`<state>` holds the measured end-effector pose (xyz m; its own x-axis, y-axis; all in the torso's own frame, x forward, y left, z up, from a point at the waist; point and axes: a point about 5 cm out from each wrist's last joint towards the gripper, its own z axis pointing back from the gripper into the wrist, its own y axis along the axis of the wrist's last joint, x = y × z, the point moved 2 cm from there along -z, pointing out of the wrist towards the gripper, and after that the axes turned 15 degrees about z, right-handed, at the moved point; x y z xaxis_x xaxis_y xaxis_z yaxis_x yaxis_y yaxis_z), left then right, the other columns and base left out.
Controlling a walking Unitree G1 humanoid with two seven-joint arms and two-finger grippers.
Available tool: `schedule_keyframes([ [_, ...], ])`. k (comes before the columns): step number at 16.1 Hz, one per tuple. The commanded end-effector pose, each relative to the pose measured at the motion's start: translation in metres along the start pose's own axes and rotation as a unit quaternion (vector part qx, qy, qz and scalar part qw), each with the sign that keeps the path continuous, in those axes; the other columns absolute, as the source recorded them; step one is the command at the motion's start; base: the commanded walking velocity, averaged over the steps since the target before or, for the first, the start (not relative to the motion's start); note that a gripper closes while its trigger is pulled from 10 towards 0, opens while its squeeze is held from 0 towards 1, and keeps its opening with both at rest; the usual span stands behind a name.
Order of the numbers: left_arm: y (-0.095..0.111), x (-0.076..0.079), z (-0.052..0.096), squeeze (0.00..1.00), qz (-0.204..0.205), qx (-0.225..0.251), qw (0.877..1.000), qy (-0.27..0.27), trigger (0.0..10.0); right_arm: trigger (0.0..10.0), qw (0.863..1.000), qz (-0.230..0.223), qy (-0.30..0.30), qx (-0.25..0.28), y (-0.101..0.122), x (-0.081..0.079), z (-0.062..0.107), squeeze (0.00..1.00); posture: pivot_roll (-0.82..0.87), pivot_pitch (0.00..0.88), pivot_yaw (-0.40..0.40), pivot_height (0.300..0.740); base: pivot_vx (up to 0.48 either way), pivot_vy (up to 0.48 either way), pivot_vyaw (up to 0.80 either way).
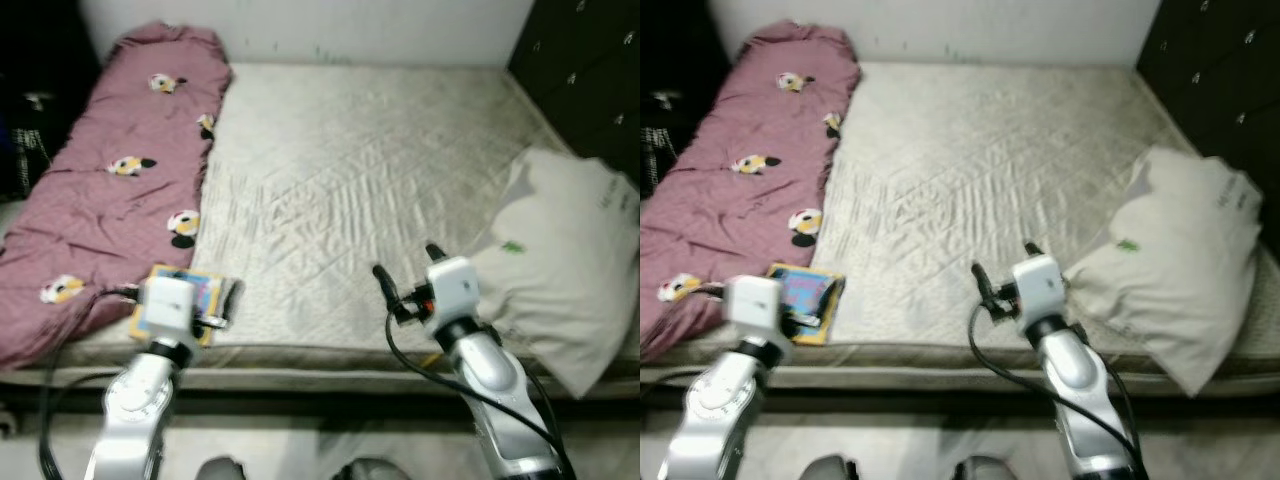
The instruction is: Clean up the room
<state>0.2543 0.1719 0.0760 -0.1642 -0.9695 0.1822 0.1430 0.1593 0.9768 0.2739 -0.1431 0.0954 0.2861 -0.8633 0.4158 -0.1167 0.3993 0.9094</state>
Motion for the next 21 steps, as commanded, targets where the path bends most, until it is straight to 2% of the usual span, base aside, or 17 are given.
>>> schedule_keyframes([
  [1,0.0046,-0.0071,0.0017,0.00,-0.007,0.004,1.000,0.011,10.0,10.0,1.000,-0.002,-0.003,0.006,0.0035,-0.0008,-0.0018,0.00,-0.03,0.070,-0.025,0.740,0.000,-0.334,0.00],
  [3,0.0046,-0.0067,0.0013,0.00,-0.006,0.004,1.000,0.010,10.0,10.0,1.000,0.000,-0.004,0.006,0.0033,-0.0005,-0.0018,0.00,-0.03,0.071,-0.024,0.740,0.000,-0.326,0.00],
  [5,0.0048,-0.0065,0.0011,0.00,0.006,0.008,1.000,0.012,10.0,10.0,1.000,0.002,-0.004,0.007,0.0030,-0.0003,-0.0018,0.00,-0.03,0.070,-0.026,0.740,0.000,0.000,0.00],
  [9,0.0070,-0.0031,0.0031,0.00,0.003,0.015,1.000,-0.005,10.0,10.0,1.000,0.003,-0.002,0.006,0.0025,-0.0003,-0.0013,0.00,-0.03,0.071,-0.030,0.740,0.000,0.000,0.00],
  [21,0.0075,-0.0002,0.0025,0.00,0.010,0.017,1.000,-0.019,10.0,10.0,1.000,0.006,-0.002,0.009,0.0028,0.0007,-0.0027,0.00,-0.03,0.064,-0.032,0.740,0.309,0.000,0.00],
])
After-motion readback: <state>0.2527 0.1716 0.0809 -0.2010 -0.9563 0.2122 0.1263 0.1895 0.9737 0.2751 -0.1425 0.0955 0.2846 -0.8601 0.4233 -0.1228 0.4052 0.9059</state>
